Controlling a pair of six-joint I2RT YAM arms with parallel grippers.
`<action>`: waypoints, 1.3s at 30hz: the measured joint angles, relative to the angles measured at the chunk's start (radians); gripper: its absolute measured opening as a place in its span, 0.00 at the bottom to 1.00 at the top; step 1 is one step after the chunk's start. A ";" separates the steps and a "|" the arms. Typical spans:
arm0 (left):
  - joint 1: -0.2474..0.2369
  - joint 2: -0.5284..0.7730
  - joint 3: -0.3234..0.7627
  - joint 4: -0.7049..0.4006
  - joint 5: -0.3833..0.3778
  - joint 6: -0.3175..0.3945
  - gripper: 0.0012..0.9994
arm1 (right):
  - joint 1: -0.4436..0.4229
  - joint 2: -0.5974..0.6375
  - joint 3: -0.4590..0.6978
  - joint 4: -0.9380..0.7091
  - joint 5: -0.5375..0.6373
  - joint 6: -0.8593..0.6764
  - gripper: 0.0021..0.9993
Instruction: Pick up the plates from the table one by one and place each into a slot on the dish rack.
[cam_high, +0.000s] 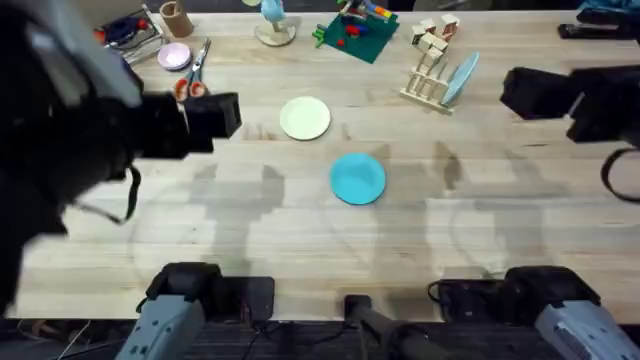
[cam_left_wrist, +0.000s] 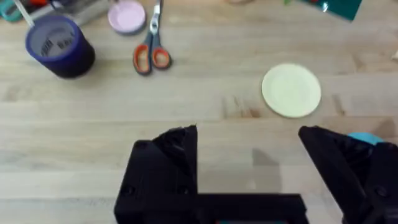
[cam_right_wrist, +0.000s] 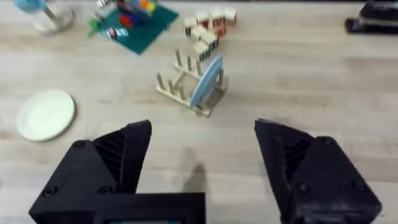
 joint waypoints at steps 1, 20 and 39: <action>0.000 0.049 0.030 -0.020 0.001 0.000 0.99 | 0.000 0.038 0.020 -0.017 0.000 -0.008 1.00; 0.000 0.443 0.173 -0.065 0.049 -0.003 0.99 | 0.000 0.371 0.173 -0.143 0.000 -0.036 1.00; 0.000 0.448 0.174 0.060 0.177 0.015 0.04 | 0.000 0.372 0.173 -0.143 0.000 -0.036 1.00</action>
